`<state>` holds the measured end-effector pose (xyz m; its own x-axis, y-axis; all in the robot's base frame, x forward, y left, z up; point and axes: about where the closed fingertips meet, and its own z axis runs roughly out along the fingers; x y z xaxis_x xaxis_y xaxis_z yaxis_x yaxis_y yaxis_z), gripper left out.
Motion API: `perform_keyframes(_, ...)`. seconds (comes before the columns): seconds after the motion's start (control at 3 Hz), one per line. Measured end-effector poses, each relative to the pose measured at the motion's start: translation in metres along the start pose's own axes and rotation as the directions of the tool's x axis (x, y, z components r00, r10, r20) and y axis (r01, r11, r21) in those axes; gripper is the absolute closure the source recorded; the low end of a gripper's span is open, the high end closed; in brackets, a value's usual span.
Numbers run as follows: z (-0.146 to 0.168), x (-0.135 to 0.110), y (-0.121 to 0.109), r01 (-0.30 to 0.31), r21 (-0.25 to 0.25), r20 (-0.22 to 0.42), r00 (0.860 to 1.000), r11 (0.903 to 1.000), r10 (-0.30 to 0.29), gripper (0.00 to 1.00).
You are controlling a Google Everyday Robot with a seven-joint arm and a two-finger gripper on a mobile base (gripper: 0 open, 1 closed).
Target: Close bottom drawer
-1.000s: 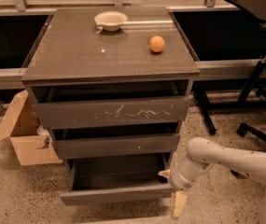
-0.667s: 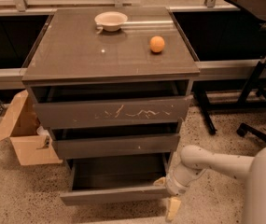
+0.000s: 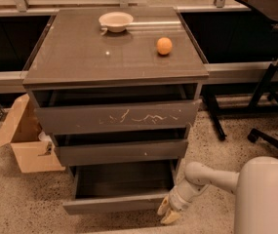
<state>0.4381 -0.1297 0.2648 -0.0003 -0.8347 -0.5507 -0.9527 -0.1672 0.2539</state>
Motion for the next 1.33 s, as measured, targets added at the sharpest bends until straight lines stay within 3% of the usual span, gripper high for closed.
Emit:
perform_keyframes(0.33,0.004,0.002,-0.001,-0.004,0.000,0.005,1.000,1.0000,0.004,0.84)
perform_keyframes(0.67,0.005,0.002,-0.001,-0.004,0.000,0.005,1.000,1.0000,0.004,1.00)
perform_keyframes(1.0,0.029,0.023,-0.016,-0.030,-0.008,-0.003,1.000,0.9995,0.030,1.00)
perform_keyframes(1.33,0.058,0.043,-0.041,-0.011,0.010,-0.013,1.000,0.9999,0.011,1.00)
